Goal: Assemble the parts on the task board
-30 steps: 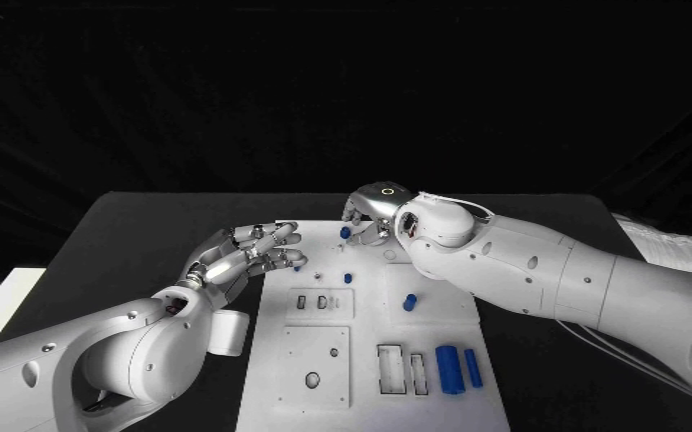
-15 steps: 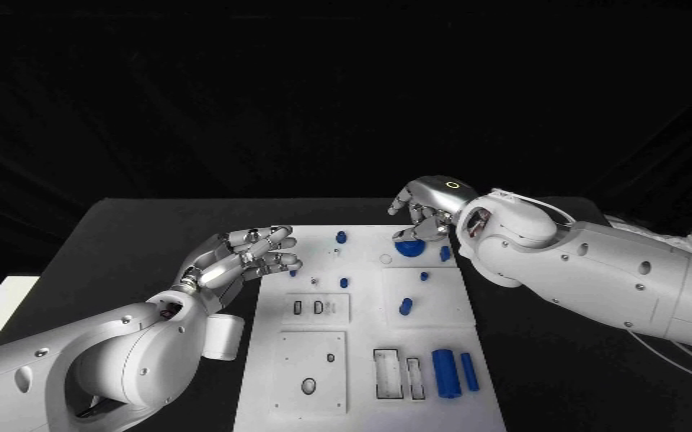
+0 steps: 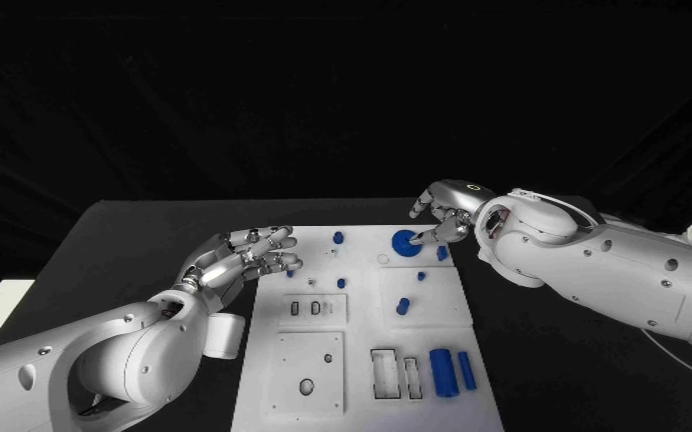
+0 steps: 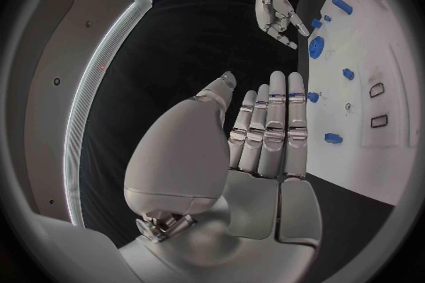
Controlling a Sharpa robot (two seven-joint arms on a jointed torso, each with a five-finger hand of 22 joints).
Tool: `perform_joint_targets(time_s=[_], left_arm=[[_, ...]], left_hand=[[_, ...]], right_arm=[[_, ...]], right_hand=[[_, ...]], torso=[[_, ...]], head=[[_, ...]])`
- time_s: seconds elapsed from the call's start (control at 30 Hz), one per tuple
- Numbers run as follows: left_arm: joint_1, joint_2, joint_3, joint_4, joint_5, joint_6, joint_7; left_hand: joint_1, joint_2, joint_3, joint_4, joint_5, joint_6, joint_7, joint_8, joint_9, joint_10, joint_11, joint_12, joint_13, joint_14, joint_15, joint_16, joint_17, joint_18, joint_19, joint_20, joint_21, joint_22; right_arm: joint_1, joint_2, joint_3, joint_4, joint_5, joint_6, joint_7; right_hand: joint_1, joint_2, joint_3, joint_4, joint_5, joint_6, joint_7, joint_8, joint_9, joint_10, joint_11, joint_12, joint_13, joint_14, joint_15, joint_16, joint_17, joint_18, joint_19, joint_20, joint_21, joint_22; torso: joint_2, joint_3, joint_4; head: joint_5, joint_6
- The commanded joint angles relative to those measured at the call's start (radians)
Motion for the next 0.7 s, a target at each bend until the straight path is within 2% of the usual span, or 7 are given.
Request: perform_joint_targets(time_s=[0.03,0.17,0.33,0.57,0.7], left_arm=[[0.001,0.004,0.001,-0.001,0.004,0.022,0.003],[0.001,0.005,0.001,-0.001,0.004,0.023,0.003],[0.001,0.006,0.001,-0.002,0.004,0.023,0.002],[0.001,0.007,0.001,-0.004,0.004,0.024,0.0],[0.001,0.008,0.001,-0.004,0.004,0.024,0.0]], left_hand=[[0.002,0.006,-0.001,-0.005,-0.003,-0.004,-0.001,-0.005,-0.001,-0.007,0.003,-0.004,0.0,-0.006,0.003,-0.005,0.002,0.01,-0.008,-0.001,-0.004,-0.001],[0.002,0.006,-0.001,-0.005,-0.003,-0.004,-0.001,-0.005,-0.001,-0.007,0.003,-0.004,0.0,-0.006,0.003,-0.005,0.002,0.01,-0.008,-0.001,-0.004,-0.001],[0.002,0.006,-0.001,-0.005,-0.003,-0.004,-0.001,-0.005,-0.001,-0.007,0.003,-0.004,0.0,-0.006,0.003,-0.005,0.002,0.01,-0.008,-0.001,-0.004,-0.001],[0.002,0.006,-0.001,-0.005,-0.003,-0.004,-0.001,-0.005,-0.001,-0.007,0.003,-0.004,0.0,-0.006,0.003,-0.005,0.002,0.01,-0.008,-0.001,-0.004,-0.001],[0.002,0.006,-0.001,-0.005,-0.003,-0.004,-0.001,-0.005,-0.001,-0.007,0.003,-0.004,0.0,-0.006,0.003,-0.005,0.002,0.01,-0.008,-0.001,-0.004,-0.001]], right_arm=[[-0.002,0.009,0.0,-0.008,-0.027,0.061,-0.04],[-0.004,0.022,0.0,-0.018,-0.037,0.072,-0.044],[-0.007,0.036,0.0,-0.031,-0.039,0.084,-0.047],[-0.012,0.051,0.0,-0.039,-0.038,0.094,-0.04],[-0.013,0.057,0.0,-0.04,-0.039,0.1,-0.039]], right_hand=[[0.016,0.001,0.0,0.007,0.012,0.001,0.006,0.005,0.002,0.091,0.008,0.015,0.244,0.091,0.006,0.009,0.203,-0.018,0.015,0.004,0.009,0.021],[0.022,0.006,0.002,0.008,0.022,0.004,0.005,0.009,0.004,0.097,0.008,0.024,0.254,0.092,0.007,0.013,0.211,-0.02,0.019,0.004,0.013,0.03],[0.029,0.012,0.005,0.008,0.049,0.007,0.005,0.013,0.006,0.102,0.008,0.032,0.261,0.093,0.007,0.016,0.217,-0.021,0.021,0.005,0.016,0.037],[0.028,0.014,0.005,0.009,0.048,0.011,0.004,0.015,0.007,0.103,0.008,0.033,0.263,0.095,0.007,0.02,0.226,-0.023,0.024,0.005,0.02,0.046],[0.031,0.019,0.008,0.008,0.046,0.018,0.003,0.02,0.009,0.103,0.007,0.033,0.263,0.096,0.006,0.022,0.23,-0.024,0.026,0.005,0.022,0.051]], torso=[[0.001,-0.0003,0.0004],[0.0,-0.001,-0.0009],[-0.001,-0.0023,0.0015],[0.0,-0.0018,0.0015],[-0.001,-0.0033,0.0017]], head=[[-0.003,-0.002],[-0.002,-0.004],[-0.004,-0.005],[-0.002,-0.007],[-0.003,-0.009]])
